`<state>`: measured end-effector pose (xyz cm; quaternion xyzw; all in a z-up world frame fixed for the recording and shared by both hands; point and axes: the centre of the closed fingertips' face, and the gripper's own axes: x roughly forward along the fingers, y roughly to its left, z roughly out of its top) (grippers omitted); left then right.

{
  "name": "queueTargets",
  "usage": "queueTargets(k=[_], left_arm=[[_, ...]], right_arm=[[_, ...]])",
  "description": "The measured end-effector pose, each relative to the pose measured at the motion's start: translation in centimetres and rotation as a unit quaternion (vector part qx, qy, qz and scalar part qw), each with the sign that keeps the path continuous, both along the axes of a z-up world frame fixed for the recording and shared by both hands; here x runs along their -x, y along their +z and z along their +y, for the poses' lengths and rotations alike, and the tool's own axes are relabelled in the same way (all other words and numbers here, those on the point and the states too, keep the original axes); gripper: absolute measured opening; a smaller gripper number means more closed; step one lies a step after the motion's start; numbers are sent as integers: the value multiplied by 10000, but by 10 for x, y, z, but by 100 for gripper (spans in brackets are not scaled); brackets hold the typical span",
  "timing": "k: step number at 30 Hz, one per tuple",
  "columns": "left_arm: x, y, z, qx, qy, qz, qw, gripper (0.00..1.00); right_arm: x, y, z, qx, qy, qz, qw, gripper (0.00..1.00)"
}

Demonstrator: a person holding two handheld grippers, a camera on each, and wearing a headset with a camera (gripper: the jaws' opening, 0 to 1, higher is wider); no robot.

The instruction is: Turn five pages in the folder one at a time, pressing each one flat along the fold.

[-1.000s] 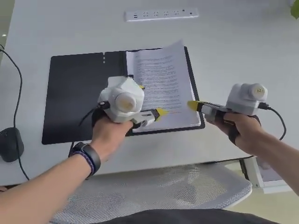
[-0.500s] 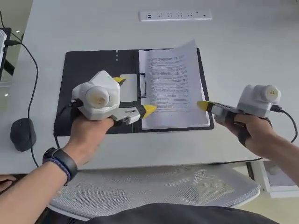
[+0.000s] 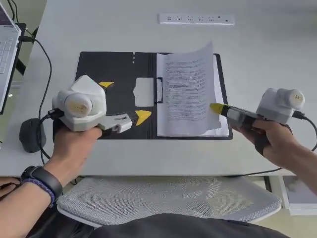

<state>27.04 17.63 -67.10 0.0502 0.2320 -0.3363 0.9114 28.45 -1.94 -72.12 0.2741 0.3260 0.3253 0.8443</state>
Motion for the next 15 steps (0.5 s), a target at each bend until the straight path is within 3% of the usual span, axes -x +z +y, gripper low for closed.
queueTargets(k=[10, 15], left_arm=[[10, 9, 37, 112, 360, -58, 9993, 75], [15, 11, 48, 144, 448, -72, 9989, 75]], right_arm=[[-5, 31, 46, -322, 363, -277, 9984, 0], [-6, 41, 71, -443, 541, -376, 9968, 0]])
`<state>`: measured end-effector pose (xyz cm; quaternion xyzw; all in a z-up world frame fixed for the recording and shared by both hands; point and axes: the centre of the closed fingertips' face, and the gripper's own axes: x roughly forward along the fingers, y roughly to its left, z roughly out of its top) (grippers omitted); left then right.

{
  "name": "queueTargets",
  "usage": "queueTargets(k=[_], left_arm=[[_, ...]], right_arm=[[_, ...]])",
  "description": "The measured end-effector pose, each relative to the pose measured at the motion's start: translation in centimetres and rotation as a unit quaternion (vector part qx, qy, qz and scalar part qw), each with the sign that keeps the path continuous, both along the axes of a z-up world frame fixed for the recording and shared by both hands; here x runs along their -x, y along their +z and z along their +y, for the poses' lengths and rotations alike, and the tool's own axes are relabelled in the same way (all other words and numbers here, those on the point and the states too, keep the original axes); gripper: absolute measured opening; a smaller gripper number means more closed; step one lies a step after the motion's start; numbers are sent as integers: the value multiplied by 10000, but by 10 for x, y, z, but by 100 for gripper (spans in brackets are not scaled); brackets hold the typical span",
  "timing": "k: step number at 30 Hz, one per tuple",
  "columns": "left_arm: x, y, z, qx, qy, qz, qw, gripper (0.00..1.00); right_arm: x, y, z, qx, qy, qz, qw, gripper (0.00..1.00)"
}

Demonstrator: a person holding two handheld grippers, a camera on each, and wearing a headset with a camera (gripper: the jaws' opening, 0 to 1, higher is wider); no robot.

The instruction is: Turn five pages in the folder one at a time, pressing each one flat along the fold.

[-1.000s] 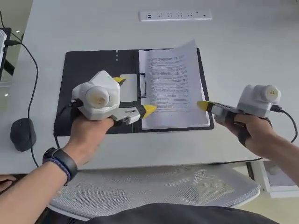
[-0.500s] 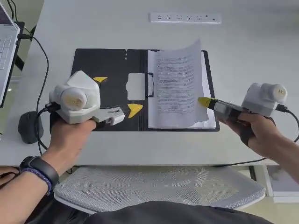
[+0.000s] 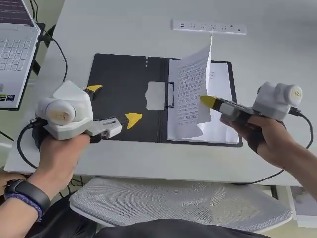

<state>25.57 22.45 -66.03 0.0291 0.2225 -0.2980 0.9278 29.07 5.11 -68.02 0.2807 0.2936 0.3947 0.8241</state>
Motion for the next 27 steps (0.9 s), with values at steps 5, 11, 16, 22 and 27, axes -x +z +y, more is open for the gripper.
queueTargets(k=[5, 11, 16, 22, 27], left_arm=[[0, 2, 13, 68, 146, -24, 9999, 74], [3, 4, 25, 114, 269, -44, 9996, 74], [6, 4, 36, 176, 399, -46, 9990, 74], [11, 3, 51, 228, 561, -32, 9982, 74], [14, 0, 58, 227, 629, -13, 9978, 74]], right_arm=[[-3, 12, 25, -169, 146, -104, 9997, 0], [-4, 20, 55, -270, 381, -180, 9987, 0], [-4, 26, 78, -361, 537, -228, 9976, 0], [-3, 25, 106, -351, 745, -232, 9963, 0], [-5, 16, 121, -251, 765, -205, 9965, 0]])
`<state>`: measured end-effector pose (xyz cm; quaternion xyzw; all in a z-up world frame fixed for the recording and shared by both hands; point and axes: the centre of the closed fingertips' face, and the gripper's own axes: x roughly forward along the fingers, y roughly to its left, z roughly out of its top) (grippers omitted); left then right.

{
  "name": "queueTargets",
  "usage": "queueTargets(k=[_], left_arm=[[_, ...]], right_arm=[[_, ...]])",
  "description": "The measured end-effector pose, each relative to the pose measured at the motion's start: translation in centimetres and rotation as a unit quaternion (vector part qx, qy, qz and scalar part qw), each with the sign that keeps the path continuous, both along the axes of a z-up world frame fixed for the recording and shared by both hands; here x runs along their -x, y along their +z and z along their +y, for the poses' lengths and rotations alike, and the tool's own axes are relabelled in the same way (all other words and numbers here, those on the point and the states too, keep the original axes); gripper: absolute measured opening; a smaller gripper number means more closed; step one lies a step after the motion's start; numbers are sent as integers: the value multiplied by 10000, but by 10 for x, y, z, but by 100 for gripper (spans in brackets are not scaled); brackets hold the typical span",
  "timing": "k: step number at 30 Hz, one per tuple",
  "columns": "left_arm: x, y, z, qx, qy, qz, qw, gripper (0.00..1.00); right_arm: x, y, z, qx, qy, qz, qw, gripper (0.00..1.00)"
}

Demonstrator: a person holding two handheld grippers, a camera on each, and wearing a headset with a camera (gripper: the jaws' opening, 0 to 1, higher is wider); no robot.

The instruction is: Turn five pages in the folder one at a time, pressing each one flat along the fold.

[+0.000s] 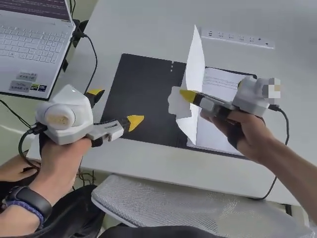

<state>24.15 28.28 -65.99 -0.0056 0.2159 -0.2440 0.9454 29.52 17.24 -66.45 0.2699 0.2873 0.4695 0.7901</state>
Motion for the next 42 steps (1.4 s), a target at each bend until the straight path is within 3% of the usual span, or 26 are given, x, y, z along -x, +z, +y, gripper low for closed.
queueTargets(k=[12, 24, 42], left_arm=[[3, -7, 11, 52, 95, 68, 9999, 73], [4, -12, 16, 87, 167, 134, 9997, 73], [6, -17, 14, 108, 222, 253, 9994, 73]], right_arm=[[6, -31, 45, 387, 247, 120, 9989, 0], [1, -63, 68, 640, 340, 395, 9966, 0], [5, -123, 84, 1426, 473, 731, 9859, 0]])
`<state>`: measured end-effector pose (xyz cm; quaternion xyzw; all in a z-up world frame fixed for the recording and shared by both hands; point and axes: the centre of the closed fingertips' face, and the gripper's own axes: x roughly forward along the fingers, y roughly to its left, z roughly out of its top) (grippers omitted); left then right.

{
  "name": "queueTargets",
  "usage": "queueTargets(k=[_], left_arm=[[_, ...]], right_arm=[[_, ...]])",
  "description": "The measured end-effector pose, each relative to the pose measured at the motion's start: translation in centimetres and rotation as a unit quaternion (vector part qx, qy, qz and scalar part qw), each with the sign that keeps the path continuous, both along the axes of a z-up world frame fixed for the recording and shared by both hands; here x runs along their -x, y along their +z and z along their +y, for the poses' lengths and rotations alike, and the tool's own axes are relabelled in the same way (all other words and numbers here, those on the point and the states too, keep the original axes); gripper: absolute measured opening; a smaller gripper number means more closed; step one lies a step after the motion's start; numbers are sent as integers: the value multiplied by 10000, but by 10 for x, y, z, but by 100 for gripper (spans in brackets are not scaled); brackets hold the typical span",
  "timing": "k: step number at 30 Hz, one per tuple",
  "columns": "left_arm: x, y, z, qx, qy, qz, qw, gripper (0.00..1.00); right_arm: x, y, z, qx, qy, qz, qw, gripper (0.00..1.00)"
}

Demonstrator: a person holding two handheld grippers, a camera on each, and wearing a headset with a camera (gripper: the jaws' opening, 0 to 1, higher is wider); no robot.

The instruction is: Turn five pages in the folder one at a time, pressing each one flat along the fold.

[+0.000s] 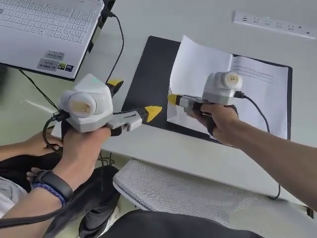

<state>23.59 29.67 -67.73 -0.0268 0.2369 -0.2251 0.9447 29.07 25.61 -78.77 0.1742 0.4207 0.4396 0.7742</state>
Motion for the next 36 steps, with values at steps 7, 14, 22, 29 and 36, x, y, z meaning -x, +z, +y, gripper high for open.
queueTargets(k=[7, 14, 22, 29, 36], left_arm=[[1, -2, 0, 13, -9, 33, 10000, 72], [1, -3, 2, 3, 1, 64, 10000, 72], [-3, -6, -9, 6, -129, 67, 9999, 71], [-8, -6, -28, 53, -379, 44, 9993, 70], [-12, -4, -43, 79, -579, 18, 9983, 67]], right_arm=[[5, -17, -2, 269, 97, 78, 9996, 0], [5, -19, -2, 280, 47, 82, 9996, 0], [7, -14, -2, 222, 100, 79, 9997, 4], [8, -1, -1, -21, 130, 37, 9999, 8], [6, 17, 1, -312, 199, -22, 9993, 12]])
